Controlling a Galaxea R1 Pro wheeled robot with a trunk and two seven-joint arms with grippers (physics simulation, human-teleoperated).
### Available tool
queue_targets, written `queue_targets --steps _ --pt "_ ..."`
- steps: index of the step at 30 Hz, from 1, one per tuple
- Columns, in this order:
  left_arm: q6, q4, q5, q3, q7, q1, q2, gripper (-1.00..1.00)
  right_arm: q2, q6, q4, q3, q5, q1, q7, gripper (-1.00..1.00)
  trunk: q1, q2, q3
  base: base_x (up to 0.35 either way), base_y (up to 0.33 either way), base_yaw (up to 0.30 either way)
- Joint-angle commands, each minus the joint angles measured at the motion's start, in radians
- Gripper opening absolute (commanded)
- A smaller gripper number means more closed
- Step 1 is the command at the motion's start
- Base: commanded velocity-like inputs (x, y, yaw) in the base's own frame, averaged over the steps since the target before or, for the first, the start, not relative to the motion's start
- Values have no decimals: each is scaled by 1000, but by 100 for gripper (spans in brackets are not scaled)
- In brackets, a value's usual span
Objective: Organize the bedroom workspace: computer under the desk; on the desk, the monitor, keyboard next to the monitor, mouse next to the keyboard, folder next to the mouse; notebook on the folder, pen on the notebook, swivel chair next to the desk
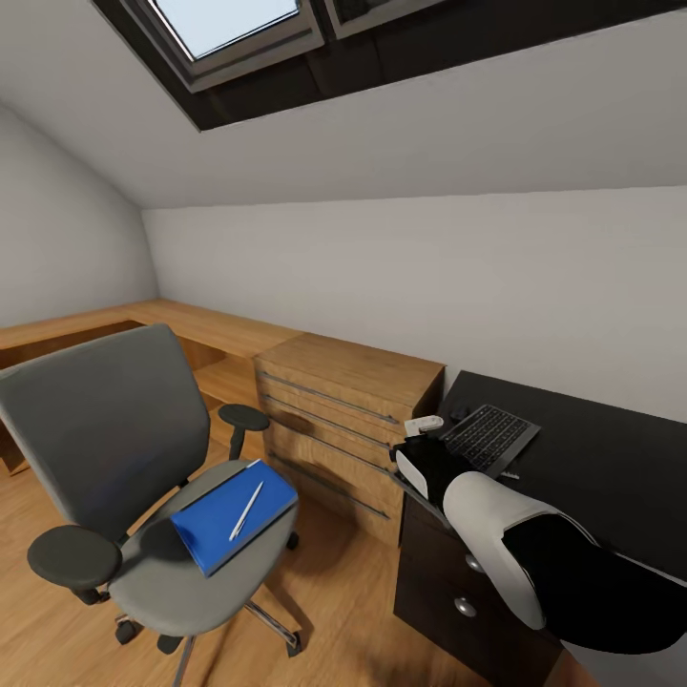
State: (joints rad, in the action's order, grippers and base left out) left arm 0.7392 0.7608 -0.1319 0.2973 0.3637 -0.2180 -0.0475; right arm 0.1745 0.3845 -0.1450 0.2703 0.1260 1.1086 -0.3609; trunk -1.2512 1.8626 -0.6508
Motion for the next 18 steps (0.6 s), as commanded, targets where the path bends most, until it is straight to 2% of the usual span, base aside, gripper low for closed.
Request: queue_targets --steps 1,13,18 --pt "3 0 -8 5 3 0 1 100 0 5 -1 9 11 0 -6 100 0 0 -1 0 0 0" --pt "3 -4 -9 5 4 0 0 100 0 -3 -8 8 12 0 -5 100 0 0 -1 0 0 0" --pt "5 -4 -8 4 5 0 1 100 -1 -14 -75 2 22 0 -3 100 0 0 -1 0 0 0"
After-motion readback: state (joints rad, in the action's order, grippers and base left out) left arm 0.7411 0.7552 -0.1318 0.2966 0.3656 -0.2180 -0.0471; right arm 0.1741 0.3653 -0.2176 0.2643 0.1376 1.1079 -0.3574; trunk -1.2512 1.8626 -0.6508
